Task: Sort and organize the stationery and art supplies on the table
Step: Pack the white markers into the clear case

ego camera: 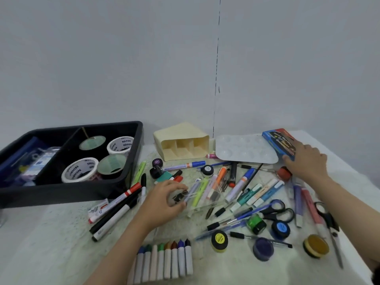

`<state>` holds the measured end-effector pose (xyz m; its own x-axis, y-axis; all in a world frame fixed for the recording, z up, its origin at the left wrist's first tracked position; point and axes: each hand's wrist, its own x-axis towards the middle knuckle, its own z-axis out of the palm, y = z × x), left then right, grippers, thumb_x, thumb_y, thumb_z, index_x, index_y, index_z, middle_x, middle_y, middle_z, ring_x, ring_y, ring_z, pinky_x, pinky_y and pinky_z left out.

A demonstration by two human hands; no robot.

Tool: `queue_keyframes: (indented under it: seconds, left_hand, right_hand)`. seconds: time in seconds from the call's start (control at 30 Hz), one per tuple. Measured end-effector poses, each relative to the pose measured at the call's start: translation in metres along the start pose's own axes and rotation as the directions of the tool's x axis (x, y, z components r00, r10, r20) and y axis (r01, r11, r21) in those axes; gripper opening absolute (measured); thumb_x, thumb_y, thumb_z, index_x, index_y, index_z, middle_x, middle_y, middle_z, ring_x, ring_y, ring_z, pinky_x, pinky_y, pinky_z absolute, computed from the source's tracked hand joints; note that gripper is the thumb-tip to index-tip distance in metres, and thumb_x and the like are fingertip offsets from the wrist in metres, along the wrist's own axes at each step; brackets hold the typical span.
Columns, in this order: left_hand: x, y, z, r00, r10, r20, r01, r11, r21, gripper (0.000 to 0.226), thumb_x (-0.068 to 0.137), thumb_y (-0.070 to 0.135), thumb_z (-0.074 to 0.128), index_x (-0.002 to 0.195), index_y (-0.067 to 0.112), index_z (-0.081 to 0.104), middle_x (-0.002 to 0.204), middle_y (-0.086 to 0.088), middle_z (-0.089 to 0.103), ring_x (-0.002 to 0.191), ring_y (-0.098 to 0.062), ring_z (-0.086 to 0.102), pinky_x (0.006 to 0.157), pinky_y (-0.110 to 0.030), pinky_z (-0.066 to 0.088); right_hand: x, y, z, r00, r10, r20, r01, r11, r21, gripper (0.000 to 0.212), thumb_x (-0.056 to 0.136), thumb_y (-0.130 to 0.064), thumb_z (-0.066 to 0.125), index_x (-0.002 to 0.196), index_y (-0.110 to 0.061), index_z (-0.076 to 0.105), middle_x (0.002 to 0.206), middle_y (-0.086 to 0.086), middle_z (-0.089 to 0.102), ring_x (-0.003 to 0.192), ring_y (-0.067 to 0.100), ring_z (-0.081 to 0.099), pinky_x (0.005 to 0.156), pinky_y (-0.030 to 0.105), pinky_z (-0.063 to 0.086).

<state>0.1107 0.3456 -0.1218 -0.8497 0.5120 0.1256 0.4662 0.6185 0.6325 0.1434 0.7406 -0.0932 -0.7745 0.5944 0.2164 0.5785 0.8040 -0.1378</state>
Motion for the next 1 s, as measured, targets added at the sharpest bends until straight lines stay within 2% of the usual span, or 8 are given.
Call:
queue_keyframes:
  seconds: [0.1, 0.23, 0.43, 0.5, 0.63, 0.8, 0.9, 1.0]
  left_hand:
    - [0.000, -0.001, 0.000, 1.000, -0.013, 0.012, 0.013, 1.000, -0.015, 0.034, 0.082, 0.033, 0.068, 0.114, 0.041, 0.059, 0.120, 0.023, 0.050, 0.116, 0.004, 0.040, 0.100, -0.027, 0.032]
    - [0.000, -0.003, -0.002, 0.999, -0.023, 0.033, 0.025, 0.999, -0.046, 0.033, 0.082, 0.032, 0.068, 0.113, 0.043, 0.060, 0.119, 0.025, 0.049, 0.117, 0.006, 0.040, 0.103, -0.030, 0.034]
    - [-0.004, -0.005, -0.010, 0.999, -0.034, 0.033, 0.037, 0.995, -0.089, 0.032, 0.084, 0.031, 0.067, 0.113, 0.042, 0.061, 0.120, 0.024, 0.046, 0.118, 0.004, 0.041, 0.104, -0.031, 0.037]
    - [-0.007, -0.002, -0.014, 1.000, -0.020, 0.017, 0.022, 0.995, -0.100, 0.033, 0.084, 0.030, 0.067, 0.113, 0.044, 0.059, 0.121, 0.024, 0.046, 0.118, 0.003, 0.041, 0.103, -0.030, 0.038]
    - [-0.016, 0.002, -0.025, 0.993, 0.068, -0.094, -0.075, 0.994, -0.079, 0.049, 0.083, 0.029, 0.067, 0.120, 0.054, 0.046, 0.129, 0.025, 0.042, 0.122, 0.007, 0.037, 0.103, -0.027, 0.035]
    - [-0.034, 0.012, -0.050, 0.948, 0.244, -0.206, -0.240, 0.970, 0.044, 0.061, 0.077, 0.047, 0.061, 0.128, 0.063, 0.032, 0.141, 0.027, 0.030, 0.129, 0.014, 0.022, 0.100, -0.013, 0.020]
    - [-0.049, 0.011, -0.066, 0.946, 0.299, -0.122, -0.285, 0.951, 0.117, 0.070, 0.074, 0.059, 0.059, 0.135, 0.061, 0.025, 0.149, 0.020, 0.024, 0.136, 0.005, 0.018, 0.110, -0.029, 0.019]
    - [-0.064, 0.002, -0.078, 0.954, 0.296, 0.049, -0.298, 0.923, 0.243, 0.080, 0.070, 0.069, 0.062, 0.135, 0.063, 0.016, 0.153, 0.020, 0.016, 0.140, 0.000, 0.009, 0.115, -0.034, 0.007]
  right_hand:
    - [0.005, 0.000, 0.000, 0.996, 0.061, 0.064, -0.059, 0.998, -0.025, 0.049, 0.088, -0.044, 0.054, 0.130, -0.018, 0.051, 0.128, 0.023, 0.046, 0.117, 0.041, 0.042, 0.099, 0.047, 0.032]
    - [0.004, -0.002, -0.001, 0.976, 0.135, 0.170, -0.147, 0.987, 0.061, 0.056, 0.087, -0.053, 0.053, 0.136, -0.029, 0.040, 0.127, 0.023, 0.045, 0.118, 0.043, 0.043, 0.101, 0.048, 0.029]
    - [-0.008, -0.008, -0.011, 0.994, 0.101, -0.046, -0.090, 0.976, 0.200, 0.054, 0.084, -0.046, 0.059, 0.132, -0.023, 0.048, 0.112, 0.023, 0.055, 0.106, 0.042, 0.049, 0.090, 0.045, 0.036]
    - [-0.016, -0.016, -0.016, 0.993, 0.032, -0.117, 0.002, 0.960, 0.281, 0.051, 0.083, -0.047, 0.059, 0.128, -0.025, 0.052, 0.110, 0.019, 0.058, 0.103, 0.039, 0.052, 0.088, 0.044, 0.037]
    - [-0.046, -0.040, -0.024, 0.968, -0.224, -0.111, 0.250, 0.861, 0.444, 0.061, 0.072, -0.066, 0.051, 0.125, -0.035, 0.052, 0.111, 0.004, 0.061, 0.099, 0.024, 0.056, 0.084, 0.038, 0.044]
    - [-0.108, -0.083, -0.043, 0.837, -0.546, -0.029, 0.437, 0.635, 0.637, 0.054, 0.063, -0.061, 0.060, 0.115, -0.047, 0.052, 0.111, -0.017, 0.060, 0.097, 0.001, 0.058, 0.079, 0.019, 0.047]
    - [-0.143, -0.104, -0.050, 0.732, -0.682, 0.003, 0.516, 0.557, 0.651, 0.050, 0.064, -0.055, 0.066, 0.112, -0.054, 0.051, 0.111, -0.027, 0.057, 0.101, -0.005, 0.056, 0.081, 0.020, 0.051]
    - [-0.173, -0.124, -0.049, 0.621, -0.784, 0.027, 0.572, 0.476, 0.667, 0.053, 0.068, -0.042, 0.076, 0.117, -0.042, 0.059, 0.112, -0.025, 0.059, 0.104, -0.001, 0.056, 0.083, 0.021, 0.050]
